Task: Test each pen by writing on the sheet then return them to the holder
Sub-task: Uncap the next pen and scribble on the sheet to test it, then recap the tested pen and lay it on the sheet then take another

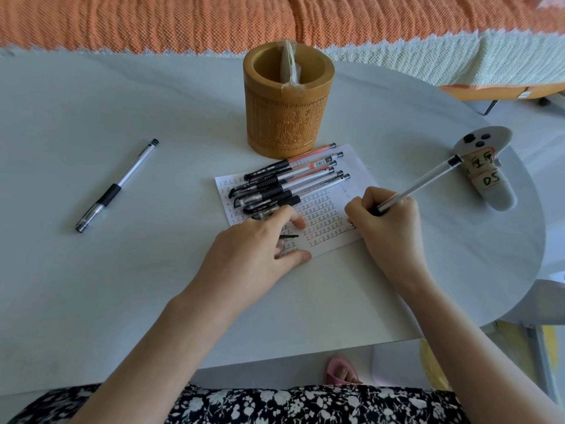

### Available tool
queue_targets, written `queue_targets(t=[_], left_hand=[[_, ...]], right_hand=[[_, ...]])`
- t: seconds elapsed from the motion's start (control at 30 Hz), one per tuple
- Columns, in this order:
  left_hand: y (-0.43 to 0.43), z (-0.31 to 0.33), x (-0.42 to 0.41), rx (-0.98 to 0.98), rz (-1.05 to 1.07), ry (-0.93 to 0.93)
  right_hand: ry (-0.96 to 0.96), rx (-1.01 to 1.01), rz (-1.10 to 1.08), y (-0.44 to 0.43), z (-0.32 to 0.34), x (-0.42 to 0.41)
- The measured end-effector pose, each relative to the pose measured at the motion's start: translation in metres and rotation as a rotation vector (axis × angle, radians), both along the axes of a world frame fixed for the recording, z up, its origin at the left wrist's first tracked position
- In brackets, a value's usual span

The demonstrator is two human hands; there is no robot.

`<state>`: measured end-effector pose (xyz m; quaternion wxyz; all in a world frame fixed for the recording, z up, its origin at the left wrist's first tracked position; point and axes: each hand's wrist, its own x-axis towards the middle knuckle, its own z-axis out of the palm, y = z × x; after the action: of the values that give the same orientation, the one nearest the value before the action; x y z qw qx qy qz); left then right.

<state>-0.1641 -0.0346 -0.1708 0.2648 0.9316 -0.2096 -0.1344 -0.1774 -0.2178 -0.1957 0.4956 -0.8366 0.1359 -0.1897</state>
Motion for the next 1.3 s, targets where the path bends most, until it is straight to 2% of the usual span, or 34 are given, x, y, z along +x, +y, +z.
queue_targets(t=[0.1, 0.2, 0.27, 0.33, 0.57, 0.7, 0.9, 1.03, 1.3], left_hand=[[-0.001, -0.001, -0.001, -0.183, -0.038, 0.054], [-0.003, 0.002, -0.002, -0.406, -0.067, 0.246], [-0.006, 0.003, -0.004, -0.471, -0.092, 0.311], [-0.007, 0.004, -0.004, -0.492, -0.119, 0.318], [-0.01, 0.004, -0.004, -0.55, -0.139, 0.31], [-0.011, 0.005, -0.005, -0.581, -0.101, 0.286], [-0.007, 0.005, -0.002, -0.61, -0.002, 0.212], [-0.004, 0.006, 0.0, -0.641, 0.087, 0.202], [-0.005, 0.005, 0.002, -0.685, 0.145, 0.152]], right_hand=[[-0.041, 0.116, -0.037, -0.003, 0.003, 0.001], [-0.064, 0.366, -0.015, -0.002, 0.01, 0.004], [-0.057, 0.516, 0.046, 0.001, 0.015, 0.005], [-0.027, 0.575, 0.129, 0.006, 0.017, 0.003], [0.065, 0.565, 0.258, 0.015, 0.024, 0.0], [0.147, 0.483, 0.344, 0.019, 0.025, -0.003], [0.165, 0.561, 0.501, 0.017, 0.026, -0.004], [0.141, 0.591, 0.49, 0.01, 0.023, -0.003], [0.097, 0.51, 0.425, 0.011, 0.023, -0.003]])
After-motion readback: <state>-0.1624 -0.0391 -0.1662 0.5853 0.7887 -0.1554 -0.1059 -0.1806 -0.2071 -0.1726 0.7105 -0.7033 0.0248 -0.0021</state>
